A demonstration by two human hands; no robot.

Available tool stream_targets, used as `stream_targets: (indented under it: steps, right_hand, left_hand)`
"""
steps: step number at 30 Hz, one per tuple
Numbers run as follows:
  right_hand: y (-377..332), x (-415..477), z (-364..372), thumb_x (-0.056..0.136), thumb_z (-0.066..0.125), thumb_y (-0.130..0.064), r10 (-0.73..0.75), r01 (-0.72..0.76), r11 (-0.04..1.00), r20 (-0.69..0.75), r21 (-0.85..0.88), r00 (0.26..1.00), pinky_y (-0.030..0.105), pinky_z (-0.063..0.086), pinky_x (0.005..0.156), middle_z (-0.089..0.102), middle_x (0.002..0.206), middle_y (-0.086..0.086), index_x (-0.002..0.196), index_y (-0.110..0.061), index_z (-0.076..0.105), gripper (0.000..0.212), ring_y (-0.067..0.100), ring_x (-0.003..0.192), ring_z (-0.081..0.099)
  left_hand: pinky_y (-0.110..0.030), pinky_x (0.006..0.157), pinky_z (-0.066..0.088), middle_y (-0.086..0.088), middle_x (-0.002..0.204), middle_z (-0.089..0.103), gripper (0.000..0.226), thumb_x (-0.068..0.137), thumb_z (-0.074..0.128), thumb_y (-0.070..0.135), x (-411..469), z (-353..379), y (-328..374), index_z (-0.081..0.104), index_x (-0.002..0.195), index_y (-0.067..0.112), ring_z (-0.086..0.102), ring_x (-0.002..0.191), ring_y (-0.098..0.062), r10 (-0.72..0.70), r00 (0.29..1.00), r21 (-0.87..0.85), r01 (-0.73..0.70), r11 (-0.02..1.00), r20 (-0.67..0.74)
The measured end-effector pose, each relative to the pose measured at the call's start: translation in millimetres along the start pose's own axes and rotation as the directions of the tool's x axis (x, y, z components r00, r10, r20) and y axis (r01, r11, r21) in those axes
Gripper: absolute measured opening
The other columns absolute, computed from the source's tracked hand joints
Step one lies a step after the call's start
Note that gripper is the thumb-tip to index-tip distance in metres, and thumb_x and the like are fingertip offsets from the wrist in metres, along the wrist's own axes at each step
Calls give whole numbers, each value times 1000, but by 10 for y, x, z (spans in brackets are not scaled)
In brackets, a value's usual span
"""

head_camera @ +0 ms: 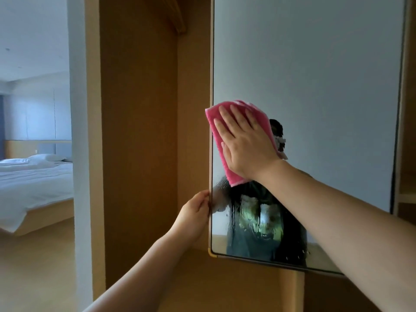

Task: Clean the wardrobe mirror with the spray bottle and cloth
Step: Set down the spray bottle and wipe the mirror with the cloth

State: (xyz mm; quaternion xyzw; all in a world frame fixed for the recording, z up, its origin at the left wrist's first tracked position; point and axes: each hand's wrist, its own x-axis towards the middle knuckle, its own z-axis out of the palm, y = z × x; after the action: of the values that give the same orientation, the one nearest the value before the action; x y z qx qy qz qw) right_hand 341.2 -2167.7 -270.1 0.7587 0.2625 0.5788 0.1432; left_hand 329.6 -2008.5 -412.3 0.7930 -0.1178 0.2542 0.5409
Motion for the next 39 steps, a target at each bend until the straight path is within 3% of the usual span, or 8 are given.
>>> stream_targets:
  steps: [9,14,17,20,25,30,36,39]
  right_hand:
    - [-116,-91,121,101,16,-35,51,-51,999,-26,-12,998,50,7,120,18,159,16,152,-8,21,58,34,148,10]
    - [-338,-300,267,101,17,-37,103,-102,994,-43,28,994,50,5,120,16,159,16,153,-8,19,59,34,148,8]
    - [-513,-487,376,102,20,-37,123,-119,992,-65,51,990,50,3,120,14,160,17,153,-7,16,60,35,148,5]
    - [-702,-715,477,102,20,-38,128,-124,989,-46,82,991,50,2,120,8,160,18,154,-6,9,61,35,148,0]
    - [-928,-1094,591,102,24,-41,112,-112,990,7,86,994,50,2,120,5,160,17,154,-7,5,65,34,149,0]
    - [-1025,-1353,595,101,28,-43,97,-98,991,18,90,995,47,4,120,5,162,14,154,-9,8,67,30,149,2]
    - [-921,-1370,533,101,29,-43,35,-39,996,41,86,999,48,10,120,7,161,13,154,-9,11,66,31,149,1]
    - [-803,-1351,482,101,28,-40,-24,21,997,41,72,999,47,4,121,6,161,14,154,-8,11,64,32,149,-1]
  left_hand:
    - [-37,65,51,7,82,67,39,99,39,13,-94,-14,-39,60,95,46,63,72,-19,27,999,-24,-26,999,41]
    - [-32,59,42,10,73,62,33,99,37,8,-98,-29,-45,62,114,23,54,60,-10,30,994,-83,-21,996,101]
    - [-23,63,49,9,85,69,33,99,38,9,-139,-48,13,61,115,27,65,71,-8,46,993,-55,-41,998,111]
    - [-15,60,48,18,76,69,36,98,38,5,-183,-71,65,59,112,31,64,68,1,63,990,-75,-54,996,124]
    - [-28,67,54,4,85,70,38,96,36,-4,-208,-82,85,59,118,17,65,71,-9,55,987,-199,-24,980,151]
    - [-20,58,52,4,78,71,33,96,38,-6,-242,-81,117,57,118,10,67,65,-7,50,985,-298,2,955,166]
    - [-20,53,49,9,68,65,27,98,38,-2,-250,-85,150,57,117,3,62,56,-4,27,989,-236,8,972,146]
    - [-25,54,45,9,67,63,24,101,39,8,-247,-84,153,59,114,7,57,55,-5,19,994,-140,-3,990,108]
